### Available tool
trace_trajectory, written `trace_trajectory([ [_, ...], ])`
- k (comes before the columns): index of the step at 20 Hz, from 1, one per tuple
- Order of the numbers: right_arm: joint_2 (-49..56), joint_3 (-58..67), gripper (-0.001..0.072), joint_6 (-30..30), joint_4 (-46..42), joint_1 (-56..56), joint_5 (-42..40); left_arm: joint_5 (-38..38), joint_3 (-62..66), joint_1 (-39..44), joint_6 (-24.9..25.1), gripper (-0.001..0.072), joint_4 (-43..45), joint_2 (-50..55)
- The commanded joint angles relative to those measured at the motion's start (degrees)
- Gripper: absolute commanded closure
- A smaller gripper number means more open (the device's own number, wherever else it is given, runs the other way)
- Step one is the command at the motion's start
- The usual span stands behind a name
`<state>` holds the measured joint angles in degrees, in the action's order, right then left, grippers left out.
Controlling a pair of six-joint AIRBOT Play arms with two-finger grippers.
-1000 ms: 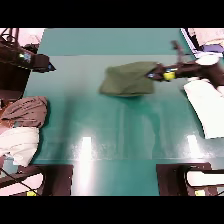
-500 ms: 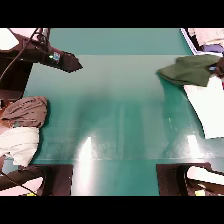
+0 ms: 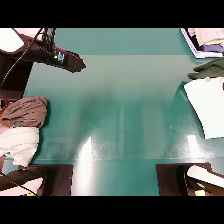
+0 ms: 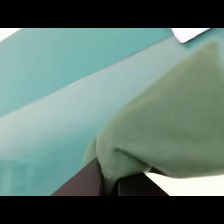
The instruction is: Fold the shirts.
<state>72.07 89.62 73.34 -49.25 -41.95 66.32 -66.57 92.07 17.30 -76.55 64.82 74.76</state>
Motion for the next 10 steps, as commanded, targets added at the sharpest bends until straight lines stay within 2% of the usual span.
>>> trace_trajectory([
  [1, -3.45, 1.03, 0.07, 4.92, -10.84, -0.46, 5.05, 0.09, 0.0, 0.09, 0.07, 0.0683, 1.22, 0.0],
  [6, -3.65, 1.01, 0.069, 13.42, -26.36, -0.76, 19.71, -0.68, 0.0, 0.09, 0.55, 0.0683, 1.27, 0.0],
  [7, -3.28, 1.03, 0.0586, 13.75, -28.72, -0.76, 22.56, -0.98, 0.0, 0.09, 0.55, 0.0683, 1.27, 0.0],
  [8, -2.93, 1.03, 0.0369, 13.77, -31.56, -0.76, 24.87, -1.42, 0.0, 0.09, 0.55, 0.0683, 1.27, 0.0],
  [9, -2.82, 1.01, 0.0194, 14.21, -34.03, -0.76, 27.41, -1.88, 0.0, 0.09, 0.55, 0.0683, 1.27, 0.0],
  [10, -2.89, 1.03, 0.0183, 15.82, -34.84, -0.76, 28.35, -2.25, 0.0, 0.09, 0.55, 0.0683, 1.29, 0.0],
])
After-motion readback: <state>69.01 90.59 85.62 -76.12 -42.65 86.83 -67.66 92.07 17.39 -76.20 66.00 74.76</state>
